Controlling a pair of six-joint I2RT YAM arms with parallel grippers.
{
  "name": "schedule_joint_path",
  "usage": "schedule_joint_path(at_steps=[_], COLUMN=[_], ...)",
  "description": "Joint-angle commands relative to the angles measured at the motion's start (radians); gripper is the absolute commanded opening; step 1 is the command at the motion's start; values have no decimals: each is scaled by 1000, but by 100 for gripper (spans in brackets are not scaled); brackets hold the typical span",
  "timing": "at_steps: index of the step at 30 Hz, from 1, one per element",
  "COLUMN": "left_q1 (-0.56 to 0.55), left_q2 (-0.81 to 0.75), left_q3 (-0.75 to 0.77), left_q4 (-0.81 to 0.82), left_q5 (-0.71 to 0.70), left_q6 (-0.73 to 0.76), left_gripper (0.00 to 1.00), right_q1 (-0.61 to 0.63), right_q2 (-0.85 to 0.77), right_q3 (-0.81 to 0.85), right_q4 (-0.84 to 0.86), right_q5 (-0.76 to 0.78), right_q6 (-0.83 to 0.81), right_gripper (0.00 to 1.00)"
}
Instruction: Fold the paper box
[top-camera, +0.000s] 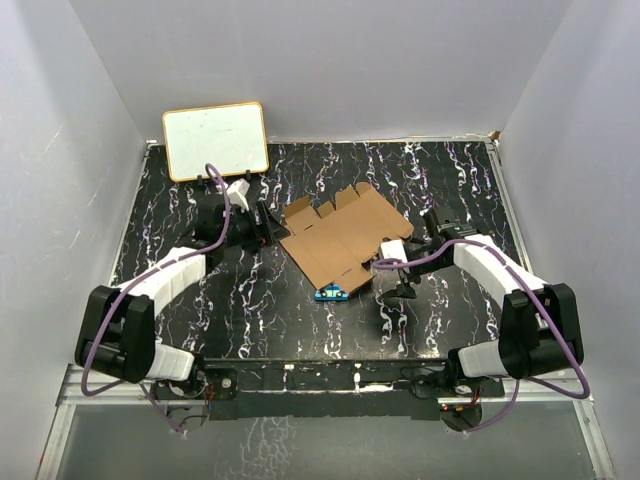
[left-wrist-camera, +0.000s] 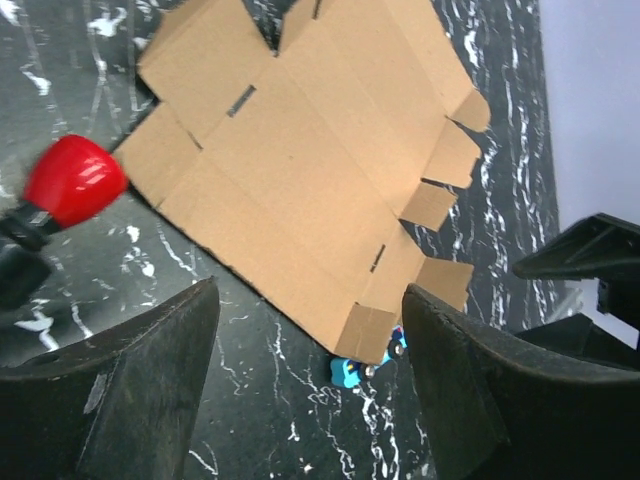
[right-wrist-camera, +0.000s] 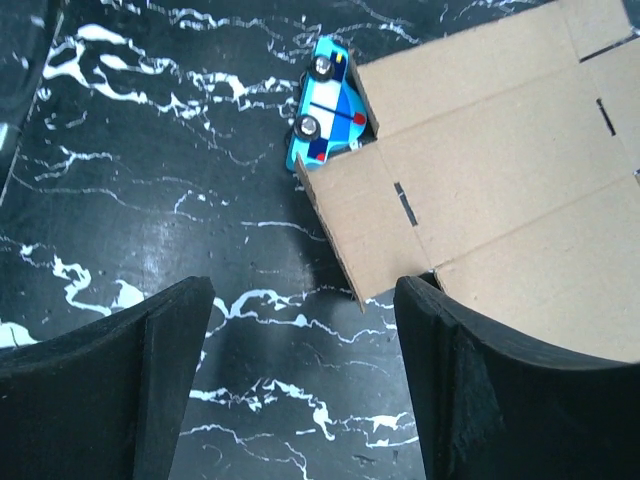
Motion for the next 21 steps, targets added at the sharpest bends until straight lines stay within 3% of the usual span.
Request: schedule_joint_path(at_steps=[1,4,13,21], left_q1=[-1,-12,-5,3], left_q2=[30,44,209,337], left_q3=[40,64,346,491], left_q4=[54,-48,-294,-256], left_q5=[147,64,-168,-51], left_q6=[-52,-13,349,485], left_gripper=[69,68,68,68], right_q1=[-24,-29,-44,-61], right_q2=[-24,-19,-7,0], right_q3=[11,15,22,15], right_q4=[30,83,162,177], right_q5=[-198,-199,-193,-196], right_q6=[47,149,302,314], right_gripper=[80,79,79,79])
